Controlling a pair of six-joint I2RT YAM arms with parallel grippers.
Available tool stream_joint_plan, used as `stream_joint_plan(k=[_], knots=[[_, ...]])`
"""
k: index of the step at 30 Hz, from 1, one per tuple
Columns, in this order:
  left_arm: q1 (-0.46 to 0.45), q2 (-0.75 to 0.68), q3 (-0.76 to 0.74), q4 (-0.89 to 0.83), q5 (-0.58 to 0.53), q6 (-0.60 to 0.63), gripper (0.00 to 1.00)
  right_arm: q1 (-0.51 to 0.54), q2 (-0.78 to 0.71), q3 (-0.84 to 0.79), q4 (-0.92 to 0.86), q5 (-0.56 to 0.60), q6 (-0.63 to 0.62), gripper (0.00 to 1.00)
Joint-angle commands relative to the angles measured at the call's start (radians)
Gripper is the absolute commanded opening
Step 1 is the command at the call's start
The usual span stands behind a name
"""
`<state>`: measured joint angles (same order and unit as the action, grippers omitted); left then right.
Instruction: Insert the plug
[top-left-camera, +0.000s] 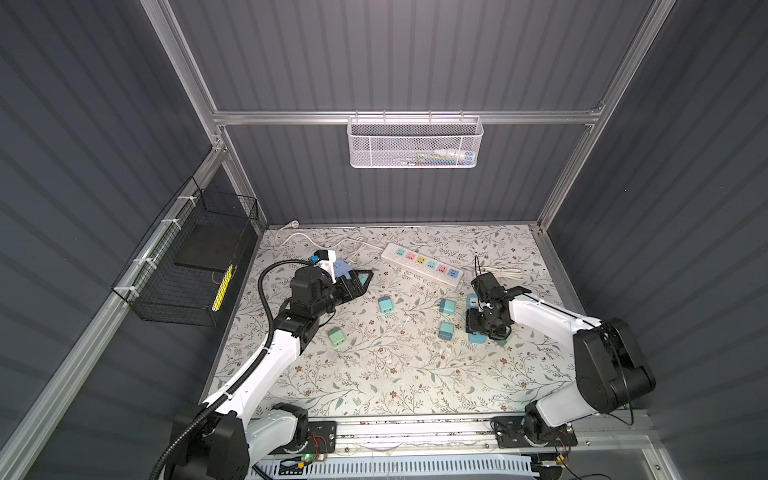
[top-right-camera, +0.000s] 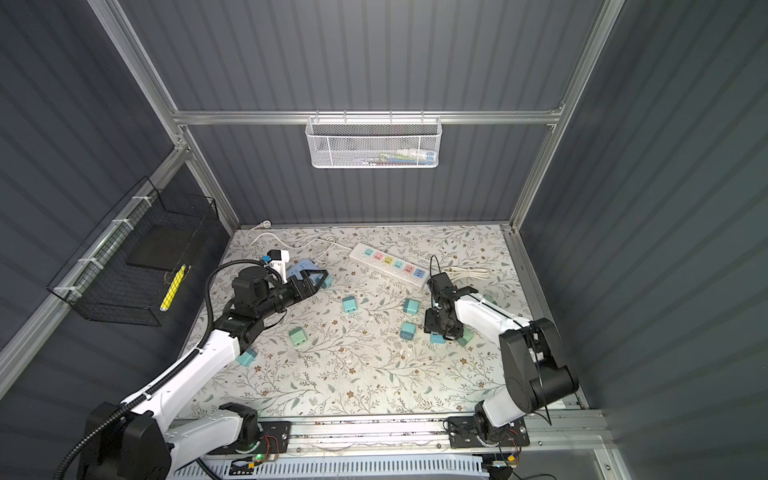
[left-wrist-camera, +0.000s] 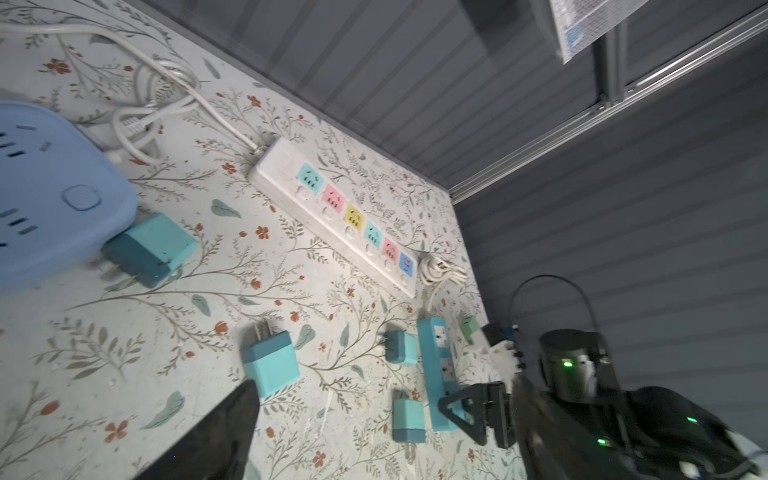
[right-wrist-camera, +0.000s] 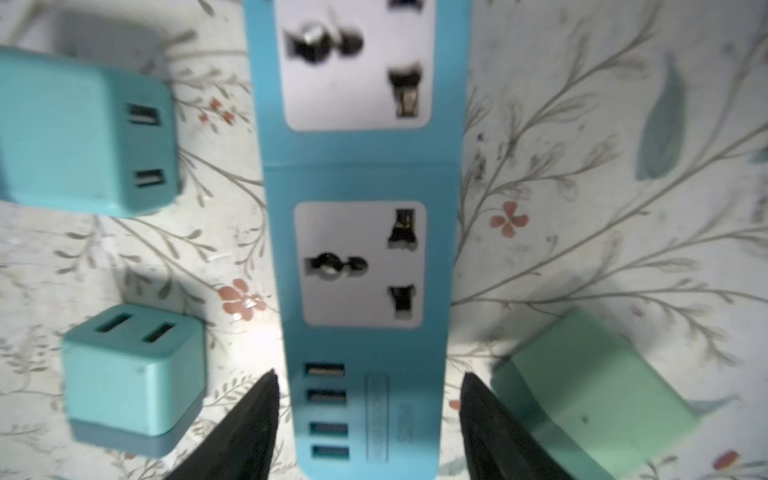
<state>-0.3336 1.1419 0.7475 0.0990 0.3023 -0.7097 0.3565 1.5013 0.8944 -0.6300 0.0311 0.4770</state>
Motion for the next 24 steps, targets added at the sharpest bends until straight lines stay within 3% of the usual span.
stream_joint_plan(k=[1, 5, 7, 8, 9, 10, 13, 16, 20, 24], knots=[[-0.015, 0.047, 0.090, -0.234, -0.222, 0.016, 0.89, 0.003, -0.093, 0.087, -0.045, 0.042, -0.047, 0.71], [-0.015, 0.103, 0.135, -0.413, -0.356, 0.022, 0.82, -0.001, -0.189, 0.080, 0.052, 0.047, -0.082, 0.68], [-0.015, 0.117, 0.156, -0.515, -0.409, 0.007, 0.84, -0.032, -0.218, 0.037, 0.118, 0.047, 0.019, 0.74], [-0.014, 0.123, 0.157, -0.537, -0.404, 0.017, 0.85, -0.067, -0.216, 0.028, 0.137, -0.020, 0.060, 0.76], [-0.015, 0.126, 0.163, -0.577, -0.408, 0.027, 0.85, -0.105, -0.205, 0.017, 0.174, -0.135, 0.064, 0.72], [-0.015, 0.128, 0.169, -0.617, -0.424, 0.032, 0.85, -0.121, -0.195, 0.009, 0.199, -0.174, 0.060, 0.62], [-0.014, 0.128, 0.158, -0.635, -0.401, 0.106, 0.85, -0.109, -0.210, -0.019, 0.236, -0.112, 0.050, 0.53], [-0.024, 0.203, 0.194, -0.640, -0.326, 0.153, 0.81, -0.107, -0.208, -0.008, 0.261, -0.145, 0.024, 0.56], [-0.105, 0.325, 0.263, -0.591, -0.297, 0.180, 0.79, -0.097, -0.199, -0.003, 0.247, -0.126, 0.003, 0.61], [-0.247, 0.429, 0.357, -0.542, -0.274, 0.223, 0.78, -0.057, -0.179, -0.005, 0.189, -0.075, -0.029, 0.68]])
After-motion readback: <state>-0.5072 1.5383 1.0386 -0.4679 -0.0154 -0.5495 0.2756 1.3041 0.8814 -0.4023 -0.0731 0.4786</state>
